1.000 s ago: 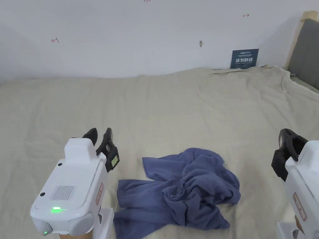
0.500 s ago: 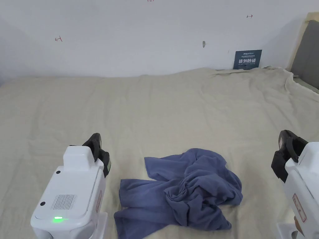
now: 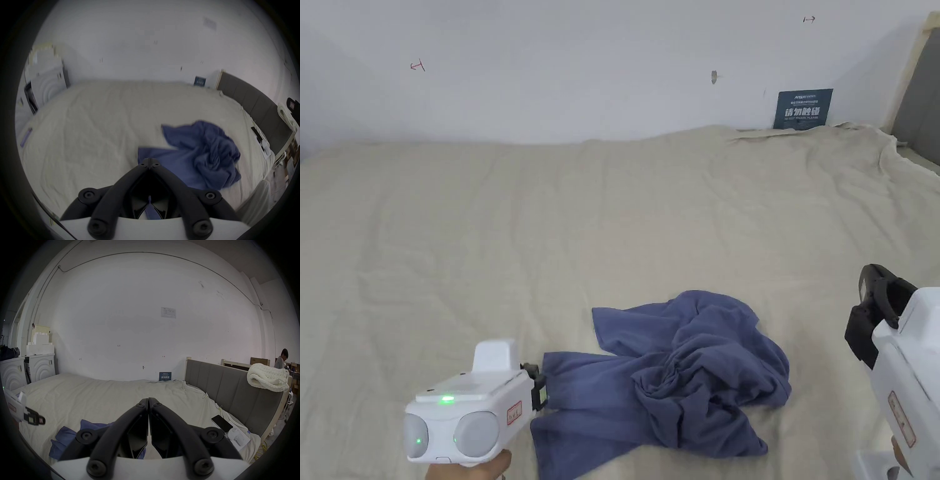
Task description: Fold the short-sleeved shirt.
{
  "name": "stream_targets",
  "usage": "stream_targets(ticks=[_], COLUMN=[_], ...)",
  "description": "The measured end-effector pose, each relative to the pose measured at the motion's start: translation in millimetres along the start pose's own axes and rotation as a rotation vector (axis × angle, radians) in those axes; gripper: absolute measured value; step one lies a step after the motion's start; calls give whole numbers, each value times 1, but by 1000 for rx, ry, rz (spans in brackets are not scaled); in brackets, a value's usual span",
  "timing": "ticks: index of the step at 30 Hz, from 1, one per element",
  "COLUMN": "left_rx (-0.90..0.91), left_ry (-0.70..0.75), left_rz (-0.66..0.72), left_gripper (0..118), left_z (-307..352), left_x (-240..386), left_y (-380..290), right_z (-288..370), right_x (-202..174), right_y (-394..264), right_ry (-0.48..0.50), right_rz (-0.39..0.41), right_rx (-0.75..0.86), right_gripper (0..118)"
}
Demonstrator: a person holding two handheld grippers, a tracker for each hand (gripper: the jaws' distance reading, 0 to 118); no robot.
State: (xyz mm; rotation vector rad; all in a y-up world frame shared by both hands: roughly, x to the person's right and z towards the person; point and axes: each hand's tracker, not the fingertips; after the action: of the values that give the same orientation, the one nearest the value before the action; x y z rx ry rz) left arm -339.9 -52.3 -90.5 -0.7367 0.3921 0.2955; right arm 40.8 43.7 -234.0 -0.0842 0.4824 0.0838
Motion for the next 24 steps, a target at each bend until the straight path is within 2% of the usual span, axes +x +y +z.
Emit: stream_targets(ticks=[3, 5, 9, 10, 15, 16, 18, 22, 24], left_rx=[-106, -159, -255, -253, -284, -287, -294, -303, -298], left_ry=[1, -8, -13, 1, 48, 52, 67, 88, 69], left_rz=[36, 68, 107, 94, 23, 19, 6, -40, -63], left_gripper=[1, 12, 97, 103, 101, 98, 81, 78, 65], left_z=[-17, -26, -43, -47, -57, -61, -72, -74, -69], left_x=[-9, -13, -18, -17, -3, -1, -1, 10, 16], left_y=[-13, -23, -32, -35, -36, -36, -39, -38, -39], right_z=[0, -1, -2, -3, -6, -6, -9, -13, -15], right_x=[-5, -8, -15, -15, -21, -22, -21, -16, -15], right_y=[1, -1, -1, -2, -3, -3, -5, -10, -12], right_ry=[4, 6, 11, 13, 24, 26, 29, 30, 32], right_rz=[2, 3, 4, 5, 10, 10, 12, 17, 16], right_rx=[-13, -22, -39, -44, -61, -64, -70, -79, -84], right_gripper=[0, 0, 0, 0, 0, 0, 0, 0, 0])
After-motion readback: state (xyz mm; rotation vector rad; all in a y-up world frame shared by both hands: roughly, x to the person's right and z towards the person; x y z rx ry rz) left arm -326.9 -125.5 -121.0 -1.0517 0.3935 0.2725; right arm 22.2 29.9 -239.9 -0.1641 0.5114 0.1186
